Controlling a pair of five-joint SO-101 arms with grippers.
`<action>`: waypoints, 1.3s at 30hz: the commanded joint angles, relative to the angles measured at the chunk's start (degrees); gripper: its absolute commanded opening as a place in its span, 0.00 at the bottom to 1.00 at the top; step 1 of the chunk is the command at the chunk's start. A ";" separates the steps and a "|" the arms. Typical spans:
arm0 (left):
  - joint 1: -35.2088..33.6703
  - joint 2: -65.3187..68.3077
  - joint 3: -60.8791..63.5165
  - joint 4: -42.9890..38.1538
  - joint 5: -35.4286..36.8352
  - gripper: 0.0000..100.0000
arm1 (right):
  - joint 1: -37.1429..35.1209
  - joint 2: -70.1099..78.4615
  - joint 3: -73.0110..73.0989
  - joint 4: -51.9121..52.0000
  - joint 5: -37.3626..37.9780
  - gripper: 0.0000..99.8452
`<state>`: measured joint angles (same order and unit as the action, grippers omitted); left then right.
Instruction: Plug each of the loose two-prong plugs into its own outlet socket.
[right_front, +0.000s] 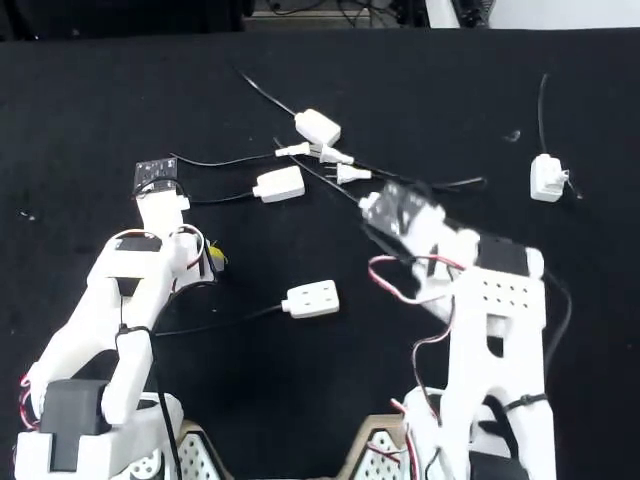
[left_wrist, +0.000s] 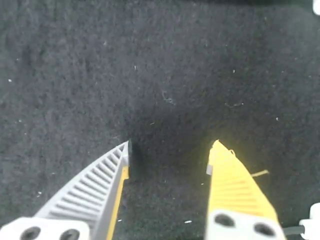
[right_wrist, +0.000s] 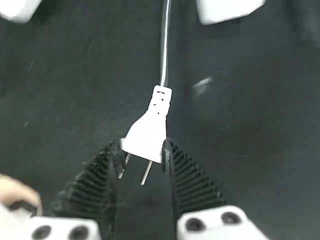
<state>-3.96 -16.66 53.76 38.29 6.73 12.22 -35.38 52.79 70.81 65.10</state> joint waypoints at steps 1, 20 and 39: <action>0.75 -2.02 -0.31 -0.62 0.09 0.25 | 1.41 -1.98 2.95 0.44 3.52 0.03; 0.75 -2.02 -0.31 -0.53 0.09 0.25 | -15.21 1.36 1.98 -5.89 -6.07 0.14; 0.75 -2.02 -0.31 -0.35 0.09 0.25 | -9.93 34.24 -15.25 -12.22 -2.37 0.14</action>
<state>-3.96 -16.66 53.76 38.29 6.73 0.09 -2.59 41.19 59.21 61.32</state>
